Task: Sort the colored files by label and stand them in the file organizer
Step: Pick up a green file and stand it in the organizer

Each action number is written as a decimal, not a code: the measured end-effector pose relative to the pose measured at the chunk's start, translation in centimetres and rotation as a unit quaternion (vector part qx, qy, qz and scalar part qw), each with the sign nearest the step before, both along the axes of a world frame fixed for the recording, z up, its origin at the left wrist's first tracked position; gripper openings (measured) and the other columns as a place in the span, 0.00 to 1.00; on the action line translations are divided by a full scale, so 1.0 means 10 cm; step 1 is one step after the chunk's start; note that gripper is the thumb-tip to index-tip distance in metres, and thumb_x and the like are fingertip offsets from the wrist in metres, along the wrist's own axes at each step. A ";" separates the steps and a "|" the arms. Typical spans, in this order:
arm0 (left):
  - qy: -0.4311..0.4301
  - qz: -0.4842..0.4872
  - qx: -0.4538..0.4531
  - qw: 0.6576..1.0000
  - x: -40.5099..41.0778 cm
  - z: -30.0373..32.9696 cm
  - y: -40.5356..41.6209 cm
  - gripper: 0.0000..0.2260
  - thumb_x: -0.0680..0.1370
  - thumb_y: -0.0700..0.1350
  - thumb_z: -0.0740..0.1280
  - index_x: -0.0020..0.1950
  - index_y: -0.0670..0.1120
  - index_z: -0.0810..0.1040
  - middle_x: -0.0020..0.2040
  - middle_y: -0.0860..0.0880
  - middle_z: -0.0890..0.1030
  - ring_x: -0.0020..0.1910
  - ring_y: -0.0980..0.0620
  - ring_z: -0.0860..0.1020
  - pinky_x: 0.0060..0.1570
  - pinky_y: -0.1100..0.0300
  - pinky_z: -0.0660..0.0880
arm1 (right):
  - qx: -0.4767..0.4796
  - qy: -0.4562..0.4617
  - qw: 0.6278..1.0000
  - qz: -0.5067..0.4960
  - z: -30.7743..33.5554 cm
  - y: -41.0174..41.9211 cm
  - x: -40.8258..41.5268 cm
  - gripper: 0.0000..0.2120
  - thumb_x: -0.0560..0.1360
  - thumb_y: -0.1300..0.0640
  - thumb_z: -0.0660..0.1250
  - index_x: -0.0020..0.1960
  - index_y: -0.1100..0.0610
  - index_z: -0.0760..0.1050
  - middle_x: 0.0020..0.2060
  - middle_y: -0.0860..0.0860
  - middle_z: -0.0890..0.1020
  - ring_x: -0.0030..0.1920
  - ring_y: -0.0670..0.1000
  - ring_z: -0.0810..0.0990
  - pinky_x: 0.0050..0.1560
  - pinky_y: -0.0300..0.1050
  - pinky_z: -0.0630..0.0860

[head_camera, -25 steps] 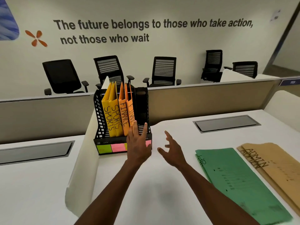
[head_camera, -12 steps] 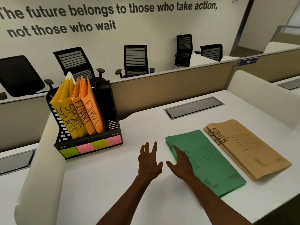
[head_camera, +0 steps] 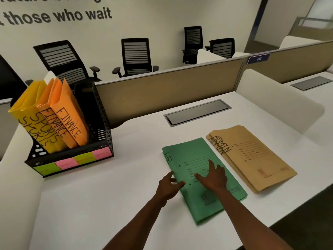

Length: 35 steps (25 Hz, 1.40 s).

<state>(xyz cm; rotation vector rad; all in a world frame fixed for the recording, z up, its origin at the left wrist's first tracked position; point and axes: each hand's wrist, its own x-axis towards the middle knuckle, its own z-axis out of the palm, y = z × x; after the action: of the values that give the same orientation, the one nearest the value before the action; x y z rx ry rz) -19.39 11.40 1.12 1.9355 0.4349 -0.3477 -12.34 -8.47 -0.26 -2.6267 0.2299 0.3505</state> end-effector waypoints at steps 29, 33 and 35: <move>-0.136 0.216 -0.129 0.958 0.13 0.41 -0.55 0.18 0.76 0.44 0.73 0.64 0.53 0.73 0.59 0.50 0.82 0.53 0.53 0.82 0.48 0.52 0.83 | 0.025 -0.031 0.999 0.006 -0.21 -0.28 0.32 0.39 0.75 0.27 0.50 0.72 0.54 0.67 0.72 0.60 0.67 0.77 0.61 0.52 0.74 0.64 0.54; -0.205 0.221 -0.120 0.946 -0.02 0.73 -0.42 0.21 0.75 0.48 0.73 0.65 0.56 0.72 0.56 0.52 0.83 0.50 0.52 0.84 0.46 0.50 0.84 | 0.226 -0.041 0.973 -0.017 0.03 -0.11 0.37 0.47 0.69 0.20 0.51 0.75 0.53 0.65 0.69 0.57 0.74 0.68 0.61 0.73 0.67 0.63 0.70; -0.243 0.211 -0.088 0.943 -0.11 0.87 -0.38 0.21 0.75 0.51 0.73 0.66 0.57 0.71 0.56 0.55 0.83 0.49 0.54 0.85 0.46 0.51 0.84 | 0.338 -0.007 0.941 -0.034 0.18 0.00 0.39 0.42 0.68 0.21 0.56 0.71 0.48 0.71 0.66 0.52 0.77 0.65 0.57 0.76 0.66 0.62 0.72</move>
<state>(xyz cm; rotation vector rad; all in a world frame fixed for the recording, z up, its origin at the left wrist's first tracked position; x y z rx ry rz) -20.45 7.63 9.78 1.6258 0.4561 0.3555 -8.48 -8.46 1.53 -1.9368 0.1574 0.3160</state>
